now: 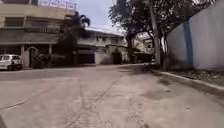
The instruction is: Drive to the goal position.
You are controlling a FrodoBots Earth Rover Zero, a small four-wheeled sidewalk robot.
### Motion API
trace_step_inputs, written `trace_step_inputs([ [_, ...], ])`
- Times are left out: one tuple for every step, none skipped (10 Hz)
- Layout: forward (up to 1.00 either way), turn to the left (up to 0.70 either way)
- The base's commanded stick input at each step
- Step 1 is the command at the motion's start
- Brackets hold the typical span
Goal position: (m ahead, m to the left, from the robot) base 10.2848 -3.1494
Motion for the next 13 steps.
trace_step_inputs([
  [1.00, 0.00],
  [1.00, 0.00],
  [1.00, 0.00],
  [1.00, 0.00],
  [1.00, 0.00],
  [1.00, 0.00],
  [1.00, 0.00],
  [1.00, 0.00],
  [1.00, -0.01],
  [1.00, -0.05],
  [1.00, -0.26],
  [1.00, -0.37],
  [1.00, -0.33],
])
